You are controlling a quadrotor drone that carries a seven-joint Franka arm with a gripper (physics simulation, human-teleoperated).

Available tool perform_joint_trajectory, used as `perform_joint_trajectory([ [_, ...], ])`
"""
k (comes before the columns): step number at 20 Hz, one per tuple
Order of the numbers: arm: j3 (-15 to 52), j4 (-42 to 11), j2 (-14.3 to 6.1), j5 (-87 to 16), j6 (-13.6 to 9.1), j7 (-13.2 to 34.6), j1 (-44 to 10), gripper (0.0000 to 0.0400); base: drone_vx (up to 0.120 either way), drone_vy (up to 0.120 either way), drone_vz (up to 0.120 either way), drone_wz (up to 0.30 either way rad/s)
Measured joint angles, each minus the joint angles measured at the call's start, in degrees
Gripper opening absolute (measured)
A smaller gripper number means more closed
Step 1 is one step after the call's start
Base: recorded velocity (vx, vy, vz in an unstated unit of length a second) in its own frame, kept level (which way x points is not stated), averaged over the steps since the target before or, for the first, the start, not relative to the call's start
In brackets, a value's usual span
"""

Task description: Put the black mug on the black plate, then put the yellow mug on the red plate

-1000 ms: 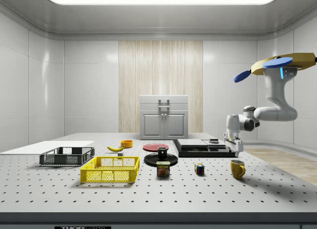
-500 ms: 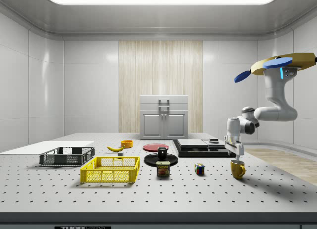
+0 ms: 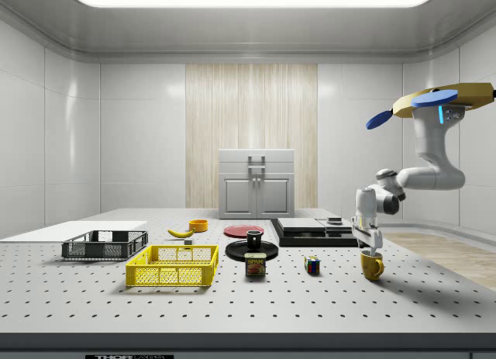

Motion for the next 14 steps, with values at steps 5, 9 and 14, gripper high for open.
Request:
perform_joint_trajectory([
  [5,-1.22,0.5,0.4,-1.25,0.22,-0.07,-0.19,0.04,0.0,0.0,0.0,0.0],
  [9,-2.01,0.84,0.69,-2.06,0.34,-0.27,-0.15,0.04,0.0,0.0,0.0,0.0],
  [14,-2.45,1.0,0.95,-2.55,0.31,-0.79,0.3,0.04,0.0,0.0,0.0,0.0],
])
